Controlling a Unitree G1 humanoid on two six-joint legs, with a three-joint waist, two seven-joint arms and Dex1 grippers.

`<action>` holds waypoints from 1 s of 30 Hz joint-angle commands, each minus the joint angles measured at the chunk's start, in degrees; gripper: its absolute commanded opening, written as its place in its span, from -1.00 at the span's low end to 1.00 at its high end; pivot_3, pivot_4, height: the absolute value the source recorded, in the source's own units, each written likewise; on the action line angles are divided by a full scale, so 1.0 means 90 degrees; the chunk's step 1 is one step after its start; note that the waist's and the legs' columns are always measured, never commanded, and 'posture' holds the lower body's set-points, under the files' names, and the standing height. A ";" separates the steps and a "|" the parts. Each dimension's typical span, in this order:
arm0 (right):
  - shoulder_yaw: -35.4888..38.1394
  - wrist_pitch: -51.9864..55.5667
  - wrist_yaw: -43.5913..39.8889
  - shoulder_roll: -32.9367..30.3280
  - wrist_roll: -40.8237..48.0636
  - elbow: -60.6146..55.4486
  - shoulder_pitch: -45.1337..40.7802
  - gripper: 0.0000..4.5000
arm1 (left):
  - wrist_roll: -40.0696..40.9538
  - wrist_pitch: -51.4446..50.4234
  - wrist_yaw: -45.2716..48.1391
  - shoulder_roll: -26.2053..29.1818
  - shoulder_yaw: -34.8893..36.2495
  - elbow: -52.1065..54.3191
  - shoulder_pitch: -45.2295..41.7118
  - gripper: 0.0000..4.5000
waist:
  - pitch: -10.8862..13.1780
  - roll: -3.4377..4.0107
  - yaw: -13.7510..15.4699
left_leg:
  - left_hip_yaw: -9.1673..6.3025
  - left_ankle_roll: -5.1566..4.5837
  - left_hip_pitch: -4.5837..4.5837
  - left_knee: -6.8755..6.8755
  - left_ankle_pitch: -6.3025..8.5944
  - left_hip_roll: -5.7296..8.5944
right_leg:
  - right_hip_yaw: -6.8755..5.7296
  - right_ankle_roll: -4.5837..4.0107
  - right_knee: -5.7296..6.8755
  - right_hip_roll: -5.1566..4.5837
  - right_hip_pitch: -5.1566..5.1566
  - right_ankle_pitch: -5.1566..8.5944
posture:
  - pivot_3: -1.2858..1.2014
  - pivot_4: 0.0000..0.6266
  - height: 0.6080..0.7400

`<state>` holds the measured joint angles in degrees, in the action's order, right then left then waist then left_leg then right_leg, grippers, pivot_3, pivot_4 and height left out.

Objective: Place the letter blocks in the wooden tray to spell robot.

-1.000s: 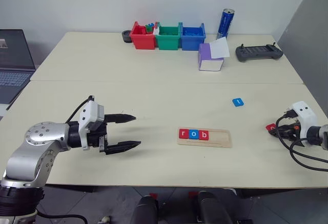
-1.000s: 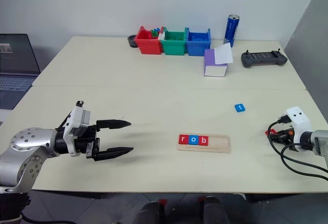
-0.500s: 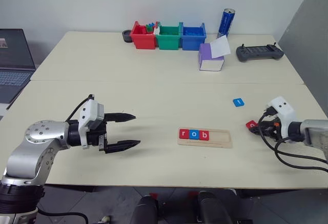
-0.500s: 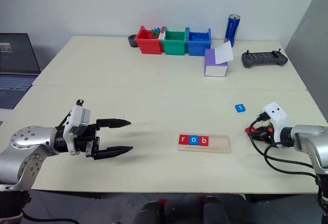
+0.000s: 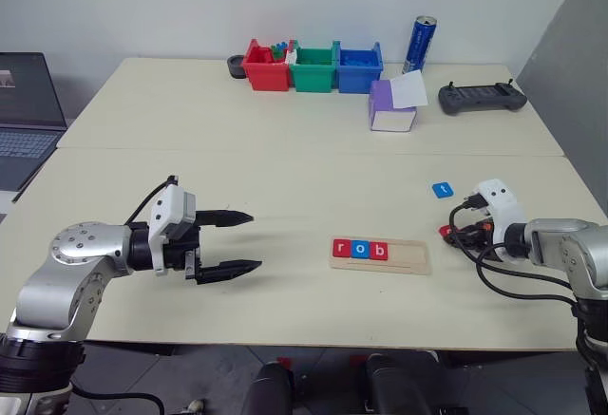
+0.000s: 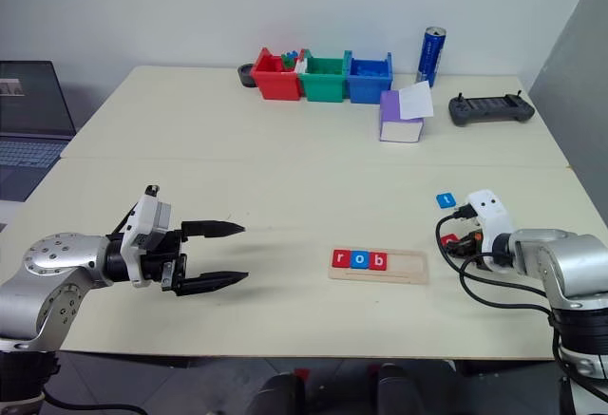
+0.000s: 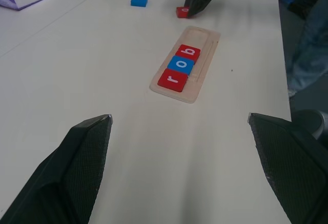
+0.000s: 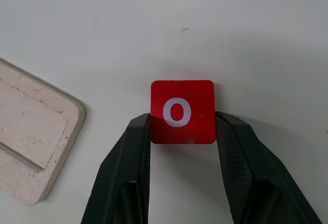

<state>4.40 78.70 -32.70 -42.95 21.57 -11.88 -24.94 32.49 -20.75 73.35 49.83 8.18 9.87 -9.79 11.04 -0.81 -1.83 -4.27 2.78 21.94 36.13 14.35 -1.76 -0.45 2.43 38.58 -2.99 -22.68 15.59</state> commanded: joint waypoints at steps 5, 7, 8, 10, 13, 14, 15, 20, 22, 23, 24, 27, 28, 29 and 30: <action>0.0500 0.0813 0.0441 0.0081 0.0007 -0.0407 0.0181 -0.36 | -0.0013 0.0175 0.0074 0.0027 0.0089 0.0033 0.0008 1.00 | -0.0003 -0.0004 0.0022 | -0.0001 0.0000 0.0000 0.0000 0.0000 0.0000 | 0.0000 0.0000 0.0001 0.0000 0.0001 0.0000 | 0.03 -0.52 1.00; 0.0689 0.1222 0.0538 0.0245 0.0092 -0.0892 0.0357 -0.36 | -0.0003 0.0185 0.0068 0.0029 0.0115 0.0061 0.0047 1.00 | -0.0003 -0.0005 0.0031 | -0.0003 0.0000 0.0002 0.0000 0.0000 0.0000 | -0.0002 -0.0001 0.0000 0.0000 0.0001 0.0000 | 0.03 -0.52 1.00; 0.0789 0.1387 0.0621 0.0347 0.0108 -0.1109 0.0447 -0.36 | 0.0001 0.0191 0.0068 0.0031 0.0125 0.0066 0.0059 1.00 | -0.0003 -0.0005 0.0032 | -0.0003 0.0000 0.0003 0.0000 0.0000 0.0000 | -0.0003 -0.0005 0.0000 0.0000 0.0000 -0.0003 | 0.03 -0.52 1.00; 0.0963 0.1524 0.0776 0.0497 0.0201 -0.1478 0.0689 -0.36 | 0.0005 0.0201 0.0063 0.0029 0.0115 0.0056 0.0045 1.00 | -0.0004 -0.0007 0.0030 | -0.0005 0.0000 0.0003 -0.0003 0.0000 0.0000 | -0.0005 -0.0005 -0.0001 0.0000 0.0000 -0.0002 | 0.03 -0.52 1.00; 0.1213 0.1534 0.1067 0.0758 0.0304 -0.1538 0.0830 -0.36 | -0.0005 0.0211 0.0069 0.0022 0.0063 0.0009 -0.0023 1.00 | -0.0005 -0.0008 0.0020 | -0.0006 0.0000 0.0002 -0.0004 0.0000 0.0000 | -0.0005 0.0000 -0.0001 0.0000 0.0001 0.0002 | 0.03 -0.52 1.00; 0.1218 0.1534 0.1182 0.0840 0.0342 -0.1537 0.0843 -0.36 | -0.0013 0.0216 0.0075 0.0020 0.0043 -0.0008 -0.0046 1.00 | -0.0006 -0.0010 0.0017 | -0.0006 0.0000 0.0001 -0.0003 0.0000 0.0000 | -0.0004 0.0000 0.0000 0.0000 0.0001 0.0002 | 0.03 -0.52 1.00; 0.1214 0.1534 0.1292 0.0904 0.0386 -0.1538 0.0849 -0.36 | -0.0021 0.0222 0.0082 0.0018 0.0026 -0.0024 -0.0066 1.00 | -0.0008 -0.0012 0.0015 | -0.0006 0.0000 -0.0001 -0.0003 0.0000 0.0000 | -0.0004 0.0000 0.0000 0.0000 0.0001 0.0001 | 0.03 -0.52 1.00; 0.1231 0.1534 0.1824 0.1159 0.0350 -0.1192 0.0734 -0.36 | -0.0062 0.0225 0.0105 0.0011 -0.0020 -0.0069 -0.0146 1.00 | -0.0024 -0.0039 0.0003 | -0.0006 -0.0001 -0.0006 -0.0003 0.0000 -0.0001 | -0.0004 0.0000 0.0005 0.0001 0.0003 0.0001 | 0.03 -0.52 1.00; 0.1210 0.1534 0.1959 0.1159 0.0343 -0.1041 0.0714 -0.36 | -0.0076 0.0224 0.0107 0.0013 -0.0024 -0.0072 -0.0152 1.00 | -0.0032 -0.0052 -0.0001 | -0.0006 -0.0001 -0.0009 -0.0002 0.0000 -0.0001 | -0.0003 0.0000 0.0004 0.0001 0.0006 0.0001 | 0.03 -0.52 1.00; 0.1215 0.1534 0.2002 0.1166 0.0381 -0.1003 0.0713 -0.36 | -0.0082 0.0221 0.0108 0.0012 -0.0023 -0.0071 -0.0153 1.00 | -0.0037 -0.0061 0.0000 | -0.0006 -0.0001 -0.0011 -0.0002 0.0000 -0.0001 | -0.0003 0.0001 0.0004 0.0001 0.0008 0.0001 | 0.03 -0.52 1.00; 0.1213 0.1534 0.2022 0.1165 0.0446 -0.0966 0.0712 -0.11 | -0.0086 0.0216 0.0106 0.0011 -0.0020 -0.0070 -0.0154 1.00 | -0.0041 -0.0066 0.0001 | -0.0006 -0.0001 -0.0011 -0.0001 0.0000 -0.0001 | -0.0003 0.0002 0.0004 0.0001 0.0010 0.0000 | 0.03 -0.52 1.00; 0.1233 0.1534 0.2081 0.1171 0.0608 -0.0923 0.0684 0.26 | -0.0081 0.0205 0.0099 0.0019 0.0012 -0.0038 -0.0116 1.00 | -0.0049 -0.0080 0.0002 | -0.0008 -0.0001 -0.0018 0.0000 0.0000 -0.0001 | -0.0004 0.0004 0.0001 0.0001 0.0020 -0.0001 | 0.03 -0.52 1.00; 0.1237 0.1534 0.2095 0.1166 0.0666 -0.0920 0.0662 0.42 | -0.0078 0.0202 0.0095 0.0021 0.0024 -0.0021 -0.0097 1.00 | -0.0052 -0.0085 0.0003 | -0.0010 -0.0001 -0.0021 0.0000 0.0000 -0.0001 | -0.0006 0.0005 0.0000 0.0001 0.0027 -0.0002 | 0.03 -0.52 1.00; 0.1253 0.1534 0.2129 0.1161 0.0702 -0.0901 0.0603 0.58 | -0.0077 0.0199 0.0092 0.0023 0.0031 -0.0012 -0.0085 1.00 | -0.0054 -0.0088 0.0003 | -0.0011 -0.0001 -0.0023 0.0000 0.0000 -0.0001 | -0.0007 0.0005 -0.0002 0.0001 0.0030 -0.0002 | 0.03 -0.52 1.00; 0.1266 0.1534 0.2152 0.1139 0.0752 -0.0890 0.0545 0.73 | -0.0076 0.0196 0.0090 0.0025 0.0037 -0.0005 -0.0078 1.00 | -0.0054 -0.0089 0.0003 | -0.0012 -0.0001 -0.0024 0.0001 0.0000 -0.0001 | -0.0008 0.0007 -0.0004 0.0001 0.0033 -0.0003 | 0.03 -0.52 1.00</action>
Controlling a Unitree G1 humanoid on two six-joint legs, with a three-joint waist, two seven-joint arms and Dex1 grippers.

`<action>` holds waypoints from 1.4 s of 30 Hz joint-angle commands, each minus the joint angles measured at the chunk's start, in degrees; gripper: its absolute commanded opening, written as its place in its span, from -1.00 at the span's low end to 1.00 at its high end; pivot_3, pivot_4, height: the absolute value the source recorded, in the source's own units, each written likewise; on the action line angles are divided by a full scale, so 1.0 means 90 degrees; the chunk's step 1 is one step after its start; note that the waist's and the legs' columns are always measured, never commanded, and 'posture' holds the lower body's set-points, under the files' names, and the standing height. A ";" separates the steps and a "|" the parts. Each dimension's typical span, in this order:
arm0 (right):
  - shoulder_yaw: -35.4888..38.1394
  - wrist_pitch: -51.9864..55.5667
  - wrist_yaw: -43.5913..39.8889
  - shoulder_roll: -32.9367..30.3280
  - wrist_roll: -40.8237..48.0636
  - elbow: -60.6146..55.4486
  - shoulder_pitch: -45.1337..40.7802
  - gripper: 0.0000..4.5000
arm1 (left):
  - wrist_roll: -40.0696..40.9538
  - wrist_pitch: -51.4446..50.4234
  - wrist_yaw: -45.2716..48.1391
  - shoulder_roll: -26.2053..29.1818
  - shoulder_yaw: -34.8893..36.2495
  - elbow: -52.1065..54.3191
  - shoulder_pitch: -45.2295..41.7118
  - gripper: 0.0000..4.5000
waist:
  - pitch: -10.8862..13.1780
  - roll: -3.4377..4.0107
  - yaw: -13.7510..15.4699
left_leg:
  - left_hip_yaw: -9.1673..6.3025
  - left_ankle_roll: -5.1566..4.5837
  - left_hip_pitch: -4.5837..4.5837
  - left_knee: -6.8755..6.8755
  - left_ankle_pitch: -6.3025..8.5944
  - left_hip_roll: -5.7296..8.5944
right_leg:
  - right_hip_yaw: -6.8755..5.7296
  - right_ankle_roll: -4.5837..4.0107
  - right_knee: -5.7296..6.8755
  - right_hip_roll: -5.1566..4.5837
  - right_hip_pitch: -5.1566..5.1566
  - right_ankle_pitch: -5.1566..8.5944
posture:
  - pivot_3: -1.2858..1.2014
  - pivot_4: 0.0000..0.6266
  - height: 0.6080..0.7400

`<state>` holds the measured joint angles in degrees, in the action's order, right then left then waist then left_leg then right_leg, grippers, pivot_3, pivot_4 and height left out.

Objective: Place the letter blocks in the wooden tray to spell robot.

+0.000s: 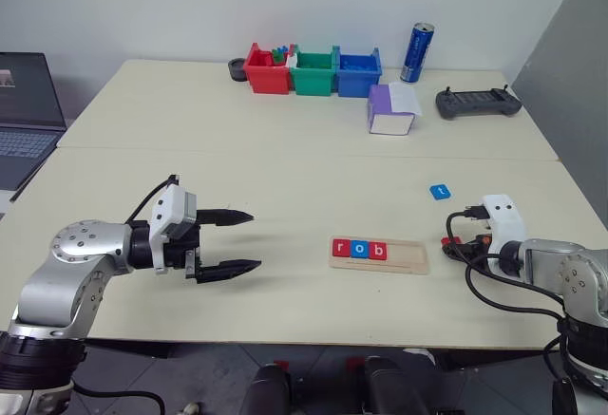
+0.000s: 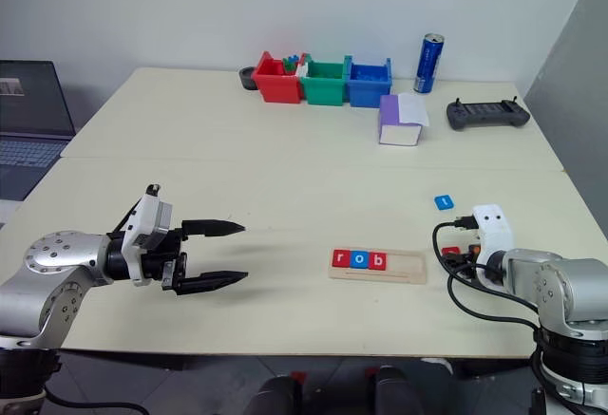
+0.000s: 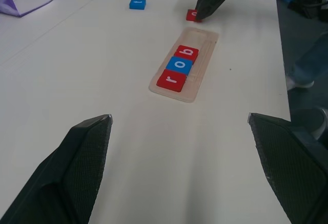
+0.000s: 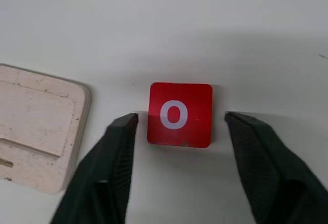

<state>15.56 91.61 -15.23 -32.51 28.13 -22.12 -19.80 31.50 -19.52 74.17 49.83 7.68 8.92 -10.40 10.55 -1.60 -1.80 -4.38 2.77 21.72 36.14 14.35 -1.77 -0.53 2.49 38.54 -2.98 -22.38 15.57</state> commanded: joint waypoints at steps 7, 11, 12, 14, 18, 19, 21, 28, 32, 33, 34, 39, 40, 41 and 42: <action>0.0051 -0.0174 -0.0633 -0.1486 0.0425 0.0283 -0.0546 0.99 | 0.0053 -0.0003 -0.0029 0.0054 0.0113 0.0151 0.0005 1.00 | 0.0028 0.0046 0.0019 | 0.0001 0.0000 0.0017 -0.0001 0.0000 0.0005 | 0.0001 0.0005 -0.0013 -0.0005 -0.0010 -0.0003 | 0.03 -0.52 1.00; -0.0687 -0.2944 -0.2622 -0.2861 0.0031 0.0417 0.0069 0.99 | 0.0052 -0.0036 -0.0082 0.0030 0.0082 0.0154 -0.0058 1.00 | 0.0031 0.0051 0.0009 | 0.0005 -0.0002 0.0034 -0.0011 0.0001 0.0002 | 0.0000 -0.0009 -0.0012 -0.0001 -0.0037 0.0007 | 0.03 -0.52 1.00; -0.0880 -0.3750 -0.3038 -0.3100 -0.0227 0.0606 0.0279 0.99 | 0.0057 -0.0046 -0.0093 0.0024 0.0074 0.0155 -0.0072 1.00 | 0.0030 0.0050 0.0005 | 0.0004 -0.0003 0.0032 -0.0016 0.0002 0.0001 | -0.0002 -0.0006 -0.0013 -0.0001 -0.0036 0.0017 | 0.03 -0.52 1.00; -0.1072 -0.5299 -0.4077 -0.3344 -0.0488 0.1137 0.0577 0.99 | 0.0072 -0.0059 -0.0106 0.0019 0.0072 0.0165 -0.0080 1.00 | 0.0030 0.0049 -0.0002 | 0.0005 -0.0007 0.0033 -0.0016 0.0004 0.0000 | -0.0004 -0.0002 -0.0016 -0.0001 -0.0035 0.0025 | 0.03 -0.52 1.00; -0.1622 -0.7699 -0.5956 -0.3425 -0.0881 0.2355 0.0378 0.99 | 0.0115 -0.0072 -0.0084 0.0040 0.0104 0.0206 -0.0047 1.00 | 0.0035 0.0058 -0.0037 | 0.0020 -0.0006 0.0037 -0.0017 0.0005 0.0000 | 0.0008 0.0016 -0.0050 -0.0003 -0.0031 0.0013 | 0.03 -0.52 1.00; -0.1832 -0.8036 -0.6276 -0.3414 -0.1034 0.2669 0.0199 0.99 | 0.0120 -0.0075 -0.0075 0.0048 0.0108 0.0214 -0.0044 1.00 | 0.0036 0.0058 -0.0050 | 0.0025 -0.0006 0.0035 -0.0015 0.0004 0.0000 | 0.0013 0.0020 -0.0051 -0.0004 -0.0030 0.0010 | 0.03 -0.52 1.00; -0.2291 -0.8422 -0.6729 -0.3290 -0.1401 0.3366 -0.0351 0.99 | 0.0111 -0.0084 -0.0054 0.0058 0.0093 0.0225 -0.0041 1.00 | 0.0038 0.0062 -0.0072 | 0.0027 -0.0005 0.0034 -0.0013 0.0004 0.0000 | 0.0014 0.0027 -0.0055 -0.0004 -0.0028 0.0005 | 0.03 -0.52 1.00; -0.3166 -0.9828 -0.7917 -0.2763 -0.2239 0.5223 -0.1609 0.99 | 0.0097 -0.0167 -0.0072 0.0077 0.0062 0.0426 0.0013 1.00 | 0.0039 0.0064 -0.0051 | 0.0025 -0.0004 0.0030 -0.0010 0.0003 -0.0001 | 0.0013 0.0024 -0.0054 -0.0003 -0.0023 -0.0001 | 0.03 -0.52 1.00; -0.3406 -1.0612 -0.8219 -0.2580 -0.2639 0.6080 -0.1936 0.99 | 0.0115 -0.0189 -0.0072 0.0140 0.0147 0.0570 0.0129 1.00 | 0.0041 0.0068 -0.0017 | 0.0027 -0.0002 0.0035 -0.0010 0.0003 0.0001 | 0.0014 -0.0005 -0.0061 -0.0005 -0.0024 -0.0017 | 0.03 -0.52 1.00; -0.3437 -1.0752 -0.8228 -0.2527 -0.2722 0.6288 -0.2011 0.99 | 0.0123 -0.0200 -0.0084 0.0152 0.0171 0.0597 0.0153 1.00 | 0.0042 0.0068 -0.0014 | 0.0028 -0.0002 0.0035 -0.0010 0.0003 0.0001 | 0.0014 -0.0006 -0.0061 -0.0005 -0.0024 -0.0017 | 0.03 -0.52 1.00; -0.3454 -1.0858 -0.8236 -0.2484 -0.2774 0.6443 -0.2069 0.99 | 0.0132 -0.0206 -0.0090 0.0164 0.0195 0.0616 0.0176 1.00 | 0.0043 0.0070 -0.0015 | 0.0027 -0.0002 0.0034 -0.0011 0.0003 0.0001 | 0.0014 -0.0007 -0.0061 -0.0005 -0.0024 -0.0017 | 0.03 -0.52 1.00; -0.3483 -1.1194 -0.8357 -0.2326 -0.2914 0.6956 -0.2231 0.99 | 0.0150 -0.0239 -0.0102 0.0196 0.0290 0.0693 0.0297 1.00 | 0.0043 0.0071 -0.0017 | 0.0028 -0.0002 0.0031 -0.0011 0.0003 0.0001 | 0.0014 -0.0008 -0.0056 -0.0005 -0.0023 -0.0017 | 0.03 -0.52 1.00; -0.3498 -1.1249 -0.8336 -0.2284 -0.2952 0.7043 -0.2257 0.99 | 0.0151 -0.0250 -0.0105 0.0198 0.0299 0.0699 0.0302 1.00 | 0.0043 0.0071 -0.0016 | 0.0028 -0.0002 0.0030 -0.0010 0.0003 0.0001 | 0.0015 -0.0008 -0.0054 -0.0005 -0.0022 -0.0017 | 0.03 -0.52 1.00; -0.3512 -1.1300 -0.8290 -0.2240 -0.2997 0.7130 -0.2288 0.99 | 0.0149 -0.0262 -0.0110 0.0199 0.0299 0.0701 0.0296 1.00 | 0.0043 0.0071 -0.0016 | 0.0027 -0.0002 0.0029 -0.0009 0.0003 0.0001 | 0.0014 -0.0008 -0.0054 -0.0005 -0.0021 -0.0017 | 0.03 -0.52 1.00; -0.3515 -1.1334 -0.8280 -0.2191 -0.3012 0.7206 -0.2313 0.99 | 0.0144 -0.0269 -0.0114 0.0197 0.0292 0.0691 0.0280 1.00 | 0.0043 0.0071 -0.0017 | 0.0028 -0.0002 0.0025 -0.0008 0.0003 0.0001 | 0.0014 -0.0008 -0.0053 -0.0005 -0.0017 -0.0018 | 0.03 -0.52 1.00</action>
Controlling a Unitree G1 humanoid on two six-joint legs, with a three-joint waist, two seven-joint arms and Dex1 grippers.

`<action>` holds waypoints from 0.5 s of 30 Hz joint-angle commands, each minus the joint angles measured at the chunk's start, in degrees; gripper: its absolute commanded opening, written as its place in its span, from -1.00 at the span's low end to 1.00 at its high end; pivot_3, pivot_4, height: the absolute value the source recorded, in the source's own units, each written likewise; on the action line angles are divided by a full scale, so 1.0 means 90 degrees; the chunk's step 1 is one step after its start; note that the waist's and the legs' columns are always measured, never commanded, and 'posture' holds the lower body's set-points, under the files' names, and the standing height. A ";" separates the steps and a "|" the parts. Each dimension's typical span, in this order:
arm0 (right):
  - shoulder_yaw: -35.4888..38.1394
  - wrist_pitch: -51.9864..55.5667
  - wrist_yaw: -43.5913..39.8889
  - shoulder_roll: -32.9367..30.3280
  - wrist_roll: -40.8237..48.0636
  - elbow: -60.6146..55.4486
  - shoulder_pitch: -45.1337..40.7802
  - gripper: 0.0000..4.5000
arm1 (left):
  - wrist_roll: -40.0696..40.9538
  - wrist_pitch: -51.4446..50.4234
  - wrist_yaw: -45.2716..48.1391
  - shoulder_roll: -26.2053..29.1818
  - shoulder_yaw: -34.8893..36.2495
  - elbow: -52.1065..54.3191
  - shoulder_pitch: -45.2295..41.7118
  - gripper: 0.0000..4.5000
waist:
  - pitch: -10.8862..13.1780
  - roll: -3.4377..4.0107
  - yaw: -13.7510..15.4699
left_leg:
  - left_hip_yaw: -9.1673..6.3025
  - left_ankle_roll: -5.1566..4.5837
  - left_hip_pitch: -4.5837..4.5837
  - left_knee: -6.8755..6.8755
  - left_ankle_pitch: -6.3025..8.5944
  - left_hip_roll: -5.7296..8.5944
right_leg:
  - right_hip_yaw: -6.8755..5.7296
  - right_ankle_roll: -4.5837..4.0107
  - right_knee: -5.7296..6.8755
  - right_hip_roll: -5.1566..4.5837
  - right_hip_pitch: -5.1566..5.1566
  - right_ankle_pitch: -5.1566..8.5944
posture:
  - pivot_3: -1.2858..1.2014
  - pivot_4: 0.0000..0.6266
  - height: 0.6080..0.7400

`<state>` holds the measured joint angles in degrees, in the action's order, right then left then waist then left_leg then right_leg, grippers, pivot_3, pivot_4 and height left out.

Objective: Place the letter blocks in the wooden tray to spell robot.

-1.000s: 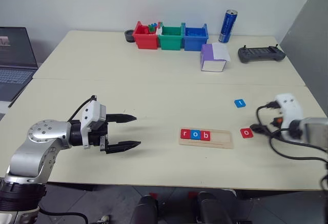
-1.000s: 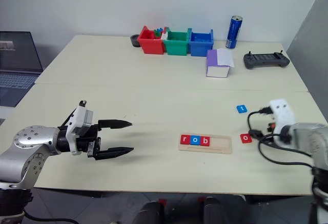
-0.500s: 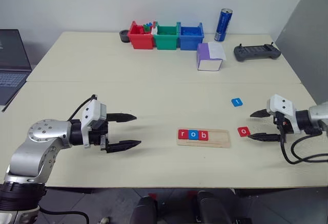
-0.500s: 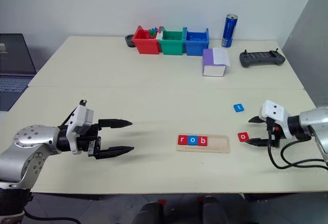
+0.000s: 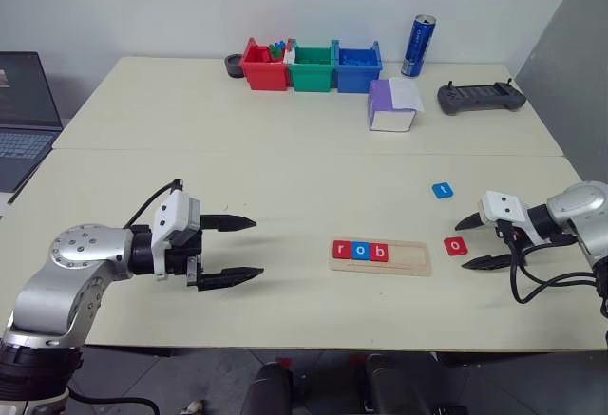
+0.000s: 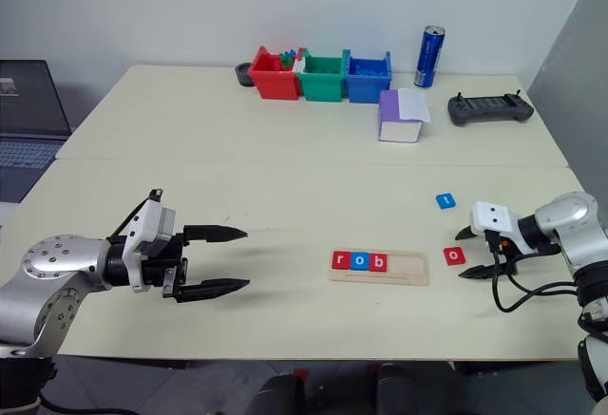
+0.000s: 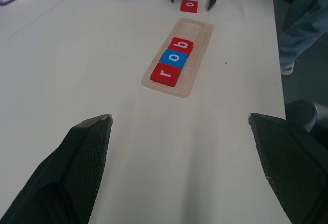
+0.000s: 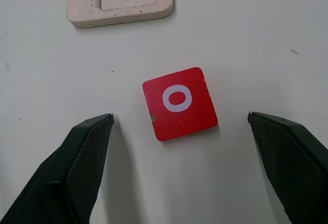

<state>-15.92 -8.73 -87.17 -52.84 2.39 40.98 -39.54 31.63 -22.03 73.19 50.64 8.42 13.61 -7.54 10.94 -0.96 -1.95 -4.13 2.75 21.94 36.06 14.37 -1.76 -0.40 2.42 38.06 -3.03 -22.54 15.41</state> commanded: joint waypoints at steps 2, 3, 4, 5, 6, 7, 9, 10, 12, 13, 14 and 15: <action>0.0008 -0.0232 -0.0335 0.0143 -0.0141 0.0287 -0.0141 0.91 | 0.0121 0.0004 -0.0007 0.0110 0.0200 0.0152 -0.0060 1.00 | 0.0000 0.0000 -0.0006 | 0.0000 0.0000 -0.0012 0.0000 0.0000 0.0000 | 0.0000 0.0000 0.0000 0.0000 0.0013 0.0000 | 0.03 -0.52 1.00; 0.0021 -0.0262 -0.0342 0.0166 -0.0148 0.0313 -0.0140 0.82 | 0.0122 0.0000 -0.0010 0.0113 0.0203 0.0156 -0.0059 1.00 | 0.0000 0.0000 -0.0008 | 0.0000 0.0000 -0.0021 0.0000 0.0000 0.0000 | -0.0001 0.0000 -0.0001 0.0000 0.0022 0.0000 | 0.03 -0.52 1.00; 0.0033 -0.0287 -0.0345 0.0181 -0.0161 0.0328 -0.0135 0.75 | 0.0123 -0.0001 -0.0012 0.0116 0.0208 0.0161 -0.0052 1.00 | 0.0000 0.0000 -0.0009 | -0.0001 0.0000 -0.0025 0.0001 0.0000 -0.0001 | 0.0000 0.0000 0.0000 0.0000 0.0026 0.0000 | 0.03 -0.52 1.00; 0.0041 -0.0303 -0.0341 0.0198 -0.0175 0.0344 -0.0137 0.62 | 0.0124 -0.0001 -0.0014 0.0121 0.0212 0.0164 -0.0048 1.00 | 0.0000 0.0000 -0.0008 | -0.0001 0.0000 -0.0025 0.0001 0.0000 -0.0001 | 0.0000 0.0000 0.0000 0.0000 0.0026 0.0000 | 0.03 -0.52 1.00; 0.0049 -0.0308 -0.0343 0.0215 -0.0184 0.0361 -0.0142 0.47 | 0.0124 -0.0001 -0.0016 0.0126 0.0214 0.0166 -0.0044 1.00 | 0.0000 0.0000 -0.0007 | -0.0002 0.0000 -0.0025 0.0001 0.0000 -0.0001 | -0.0001 0.0000 0.0001 0.0000 0.0026 0.0000 | 0.03 -0.52 1.00; 0.0052 -0.0317 -0.0354 0.0234 -0.0187 0.0381 -0.0150 0.31 | 0.0122 -0.0001 -0.0018 0.0130 0.0214 0.0164 -0.0045 1.00 | 0.0000 0.0000 -0.0005 | -0.0002 -0.0001 -0.0025 0.0001 0.0000 0.0000 | -0.0001 0.0000 0.0001 0.0000 0.0026 0.0000 | 0.03 -0.52 1.00; 0.0041 -0.0356 -0.0323 0.0279 -0.0220 0.0434 -0.0175 0.02 | 0.0122 -0.0008 -0.0022 0.0139 0.0219 0.0154 -0.0054 1.00 | 0.0000 0.0000 -0.0003 | -0.0002 0.0000 -0.0023 0.0001 0.0000 0.0000 | -0.0001 -0.0001 0.0000 0.0000 0.0026 -0.0001 | 0.03 -0.52 1.00; 0.0030 -0.0381 -0.0297 0.0298 -0.0245 0.0465 -0.0186 -0.12 | 0.0121 -0.0009 -0.0026 0.0143 0.0223 0.0146 -0.0057 1.00 | 0.0000 0.0000 -0.0002 | -0.0002 0.0000 -0.0022 0.0001 0.0000 0.0000 | -0.0001 -0.0001 -0.0001 0.0000 0.0026 -0.0001 | 0.03 -0.52 1.00; 0.0009 -0.0425 -0.0255 0.0310 -0.0303 0.0522 -0.0195 -0.36 | 0.0126 -0.0016 -0.0035 0.0154 0.0233 0.0144 -0.0058 1.00 | 0.0000 0.0000 -0.0003 | -0.0002 0.0000 -0.0022 0.0001 0.0000 0.0000 | -0.0001 -0.0001 -0.0002 0.0000 0.0026 -0.0001 | 0.03 -0.52 1.00; -0.0002 -0.0447 -0.0247 0.0304 -0.0329 0.0540 -0.0197 -0.35 | 0.0130 -0.0021 -0.0042 0.0159 0.0237 0.0148 -0.0056 1.00 | 0.0000 0.0000 -0.0003 | -0.0002 0.0000 -0.0022 0.0001 0.0000 0.0000 | -0.0001 -0.0001 -0.0002 0.0000 0.0026 -0.0001 | 0.03 -0.52 1.00; -0.0020 -0.0458 -0.0240 0.0277 -0.0369 0.0523 -0.0189 -0.35 | 0.0133 -0.0023 -0.0045 0.0162 0.0241 0.0152 -0.0054 1.00 | 0.0000 0.0000 -0.0003 | -0.0002 0.0000 -0.0023 0.0001 0.0000 0.0000 | -0.0001 -0.0001 -0.0002 0.0000 0.0026 -0.0001 | 0.03 -0.52 1.00; -0.0029 -0.0425 -0.0257 0.0238 -0.0388 0.0459 -0.0175 -0.35 | 0.0135 -0.0026 -0.0046 0.0164 0.0246 0.0154 -0.0053 1.00 | 0.0000 0.0000 -0.0002 | -0.0002 0.0000 -0.0023 0.0001 0.0000 -0.0001 | -0.0001 -0.0001 -0.0001 0.0000 0.0026 -0.0001 | 0.03 -0.52 1.00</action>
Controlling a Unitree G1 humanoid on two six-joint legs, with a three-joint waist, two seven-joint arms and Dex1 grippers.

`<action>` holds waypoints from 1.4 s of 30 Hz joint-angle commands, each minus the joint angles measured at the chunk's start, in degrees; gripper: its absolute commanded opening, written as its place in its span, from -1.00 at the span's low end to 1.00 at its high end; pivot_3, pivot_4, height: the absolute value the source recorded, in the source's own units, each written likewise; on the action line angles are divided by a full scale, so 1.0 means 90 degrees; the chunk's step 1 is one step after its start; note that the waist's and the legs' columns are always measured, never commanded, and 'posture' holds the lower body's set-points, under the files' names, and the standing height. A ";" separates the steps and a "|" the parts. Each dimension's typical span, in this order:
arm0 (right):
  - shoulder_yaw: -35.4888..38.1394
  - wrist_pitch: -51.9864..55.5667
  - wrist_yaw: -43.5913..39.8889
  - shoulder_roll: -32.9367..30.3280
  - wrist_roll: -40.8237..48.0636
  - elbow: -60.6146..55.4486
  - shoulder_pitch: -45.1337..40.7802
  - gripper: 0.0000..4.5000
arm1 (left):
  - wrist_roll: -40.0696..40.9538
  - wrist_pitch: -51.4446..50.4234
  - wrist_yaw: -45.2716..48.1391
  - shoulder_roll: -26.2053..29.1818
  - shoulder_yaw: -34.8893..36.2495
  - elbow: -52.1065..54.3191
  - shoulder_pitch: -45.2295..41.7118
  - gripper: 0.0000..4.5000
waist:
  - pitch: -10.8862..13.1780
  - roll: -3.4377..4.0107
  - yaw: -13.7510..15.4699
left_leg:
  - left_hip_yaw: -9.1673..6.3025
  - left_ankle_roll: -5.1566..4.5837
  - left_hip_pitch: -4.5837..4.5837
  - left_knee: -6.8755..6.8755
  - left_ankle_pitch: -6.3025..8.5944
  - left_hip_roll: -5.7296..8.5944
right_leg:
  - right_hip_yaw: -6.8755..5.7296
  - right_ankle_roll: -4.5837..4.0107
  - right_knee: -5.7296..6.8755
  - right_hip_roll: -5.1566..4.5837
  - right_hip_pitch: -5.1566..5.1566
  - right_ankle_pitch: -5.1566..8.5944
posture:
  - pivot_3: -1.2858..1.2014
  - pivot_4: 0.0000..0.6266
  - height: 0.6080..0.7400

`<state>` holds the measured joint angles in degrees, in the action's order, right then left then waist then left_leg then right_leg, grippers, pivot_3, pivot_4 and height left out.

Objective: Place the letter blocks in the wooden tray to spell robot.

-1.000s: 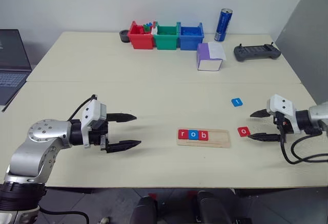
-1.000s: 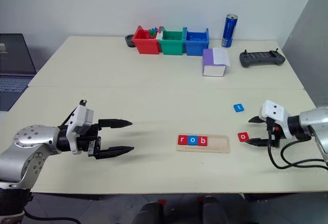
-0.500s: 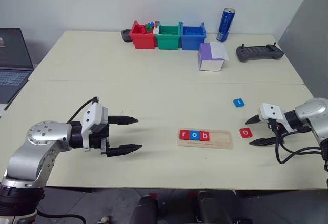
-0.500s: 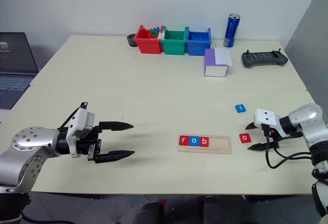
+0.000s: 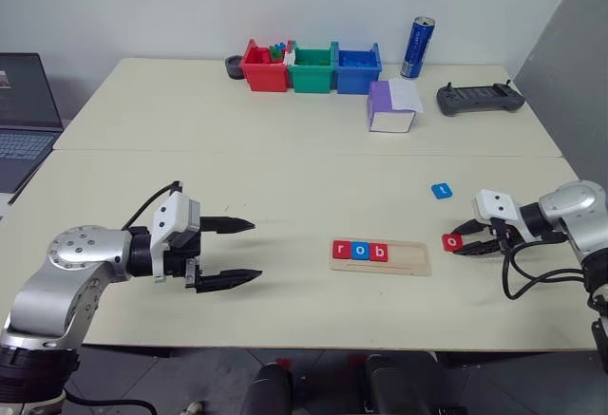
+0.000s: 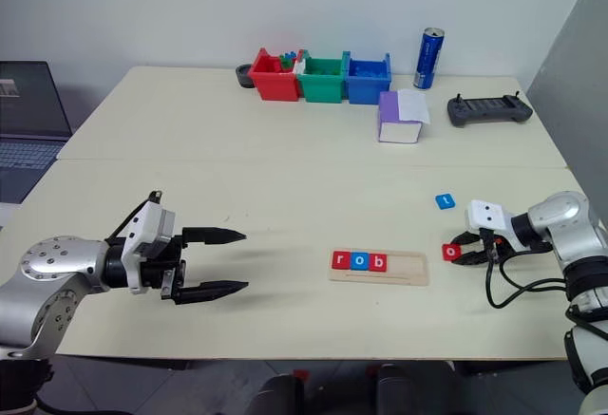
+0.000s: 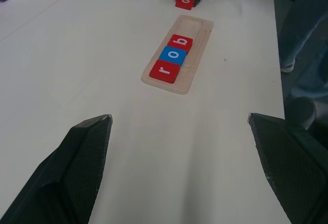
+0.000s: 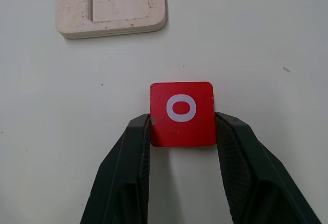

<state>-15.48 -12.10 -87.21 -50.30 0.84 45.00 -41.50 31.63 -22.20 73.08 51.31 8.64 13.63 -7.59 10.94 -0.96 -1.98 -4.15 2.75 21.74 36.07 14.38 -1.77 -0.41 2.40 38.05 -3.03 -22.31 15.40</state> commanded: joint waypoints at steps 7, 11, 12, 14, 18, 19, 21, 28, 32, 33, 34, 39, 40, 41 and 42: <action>0.0441 0.1651 -0.0287 -0.0255 0.0688 -0.2564 0.0189 -0.35 | 0.0130 -0.0016 -0.0035 0.0087 0.0271 0.0150 -0.0011 1.00 | 0.0009 0.0015 -0.0001 | 0.0000 0.0000 0.0006 0.0001 0.0000 0.0000 | 0.0001 0.0000 0.0004 0.0000 -0.0006 0.0000 | 0.03 -0.52 1.00; 0.0441 0.2976 0.0010 -0.0296 0.0996 -0.4305 0.0578 -0.35 | 0.0115 -0.0003 -0.0033 0.0064 0.0248 0.0131 -0.0018 1.00 | 0.0013 0.0022 0.0019 | -0.0006 0.0000 0.0005 -0.0001 0.0000 0.0000 | -0.0004 0.0000 0.0005 0.0000 -0.0007 0.0001 | 0.03 -0.52 1.00; 0.0353 0.3266 0.0125 -0.0293 0.0954 -0.4646 0.0685 -0.35 | 0.0109 0.0002 -0.0035 0.0057 0.0236 0.0129 -0.0025 1.00 | 0.0012 0.0019 0.0028 | -0.0010 0.0000 0.0008 -0.0001 0.0000 0.0000 | -0.0008 0.0000 0.0002 0.0000 -0.0006 0.0001 | 0.03 -0.52 1.00; 0.0281 0.3560 0.0317 -0.0211 0.0899 -0.4984 0.0814 -0.35 | 0.0092 0.0007 -0.0034 0.0043 0.0191 0.0098 -0.0083 1.00 | 0.0011 0.0018 0.0047 | -0.0010 0.0001 0.0012 0.0001 0.0001 0.0000 | -0.0010 0.0001 -0.0002 0.0000 -0.0005 0.0001 | 0.03 -0.52 1.00; 0.0087 0.3778 0.0549 -0.0139 0.0618 -0.5044 0.0861 -0.35 | 0.0094 0.0002 -0.0026 0.0033 0.0172 0.0072 -0.0135 1.00 | 0.0012 0.0019 0.0051 | -0.0010 0.0001 0.0016 0.0005 0.0000 0.0006 | -0.0010 0.0004 -0.0002 -0.0005 -0.0005 0.0000 | 0.03 -0.52 1.00; 0.0049 0.3821 0.0582 -0.0129 0.0596 -0.5057 0.0858 -0.35 | 0.0096 0.0005 -0.0020 0.0037 0.0185 0.0076 -0.0120 1.00 | 0.0012 0.0019 0.0045 | -0.0010 0.0001 0.0015 0.0005 0.0000 0.0006 | -0.0010 0.0004 -0.0001 -0.0005 -0.0005 0.0000 | 0.03 -0.52 1.00; -0.0018 0.3926 0.0647 -0.0059 0.0571 -0.5088 0.0825 -0.35 | 0.0100 -0.0005 -0.0023 0.0048 0.0204 0.0090 -0.0103 1.00 | 0.0012 0.0019 0.0035 | -0.0010 0.0000 0.0014 0.0004 0.0000 0.0005 | -0.0011 0.0003 0.0000 -0.0004 -0.0006 0.0000 | 0.03 -0.52 1.00; -0.0267 0.4390 0.0813 0.0222 0.0521 -0.5276 0.0775 -0.35 | 0.0142 -0.0057 -0.0059 0.0070 0.0282 0.0219 0.0040 1.00 | 0.0012 0.0019 0.0010 | -0.0011 0.0000 0.0014 0.0003 0.0000 0.0004 | -0.0009 0.0003 0.0001 -0.0003 -0.0007 0.0000 | 0.03 -0.52 1.00; -0.0364 0.4434 0.0838 0.0283 0.0508 -0.5266 0.0724 -0.35 | 0.0148 -0.0075 -0.0075 0.0079 0.0315 0.0245 0.0090 1.00 | 0.0012 0.0019 0.0019 | -0.0011 0.0000 0.0016 0.0003 0.0001 0.0004 | -0.0010 0.0003 0.0000 -0.0004 -0.0007 0.0000 | 0.03 -0.52 1.00; -0.0396 0.4425 0.0841 0.0291 0.0491 -0.5250 0.0710 -0.35 | 0.0145 -0.0078 -0.0083 0.0075 0.0313 0.0247 0.0090 1.00 | 0.0012 0.0019 0.0018 | -0.0011 0.0000 0.0016 0.0003 0.0000 0.0004 | -0.0011 0.0003 0.0000 -0.0004 -0.0007 0.0000 | 0.03 -0.52 1.00; -0.0440 0.4409 0.0849 0.0305 0.0456 -0.5215 0.0687 -0.35 | 0.0142 -0.0079 -0.0092 0.0067 0.0305 0.0240 0.0079 1.00 | 0.0012 0.0019 0.0019 | -0.0011 0.0000 0.0015 0.0003 0.0001 0.0004 | -0.0010 0.0003 0.0000 -0.0004 -0.0007 0.0000 | 0.03 -0.52 1.00; -0.0564 0.4316 0.0978 0.0386 0.0263 -0.4956 0.0587 -0.35 | 0.0150 -0.0079 -0.0153 0.0045 0.0308 0.0264 0.0099 1.00 | 0.0012 0.0019 0.0017 | -0.0011 0.0000 0.0014 0.0003 0.0001 0.0004 | -0.0011 0.0003 0.0001 -0.0003 -0.0007 0.0000 | 0.03 -0.52 1.00; -0.0554 0.4307 0.0990 0.0392 0.0256 -0.4913 0.0570 -0.35 | 0.0158 -0.0078 -0.0156 0.0052 0.0323 0.0273 0.0119 1.00 | 0.0012 0.0019 0.0017 | -0.0011 0.0000 0.0014 0.0003 0.0001 0.0004 | -0.0011 0.0003 0.0001 -0.0003 -0.0007 0.0000 | 0.03 -0.52 1.00; -0.0517 0.4326 0.0995 0.0399 0.0280 -0.4886 0.0551 -0.35 | 0.0162 -0.0073 -0.0151 0.0066 0.0348 0.0276 0.0148 1.00 | 0.0012 0.0019 0.0018 | -0.0011 0.0000 0.0015 0.0003 0.0000 0.0004 | -0.0011 0.0003 0.0001 -0.0003 -0.0007 0.0000 | 0.03 -0.52 1.00; -0.0486 0.4341 0.0992 0.0398 0.0306 -0.4870 0.0535 -0.35 | 0.0164 -0.0068 -0.0145 0.0079 0.0372 0.0276 0.0171 1.00 | 0.0012 0.0019 0.0016 | -0.0011 0.0000 0.0015 0.0003 0.0000 0.0004 | -0.0010 0.0003 0.0000 -0.0003 -0.0007 0.0000 | 0.03 -0.52 1.00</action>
<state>-21.32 27.44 -78.52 -46.50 3.43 1.56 -35.21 31.75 -23.28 71.83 51.39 9.56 14.25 -6.30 11.05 -0.79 -1.83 -4.24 2.75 21.87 36.10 14.38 -1.73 -0.50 2.43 38.05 -3.06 -22.37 15.40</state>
